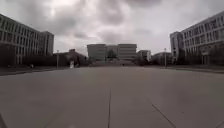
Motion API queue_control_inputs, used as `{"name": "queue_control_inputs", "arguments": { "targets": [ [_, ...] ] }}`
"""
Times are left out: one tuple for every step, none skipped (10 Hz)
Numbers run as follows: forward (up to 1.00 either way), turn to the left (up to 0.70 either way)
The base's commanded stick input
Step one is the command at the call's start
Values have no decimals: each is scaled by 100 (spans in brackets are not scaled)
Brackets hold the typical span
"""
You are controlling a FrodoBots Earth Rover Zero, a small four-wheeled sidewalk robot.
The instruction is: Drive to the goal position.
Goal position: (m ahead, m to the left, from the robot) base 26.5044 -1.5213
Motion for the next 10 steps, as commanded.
{"name": "queue_control_inputs", "arguments": {
  "targets": [
    [70,0],
    [70,0],
    [70,0],
    [70,0],
    [70,0],
    [70,0],
    [70,0],
    [70,0],
    [70,0],
    [70,0]
  ]
}}
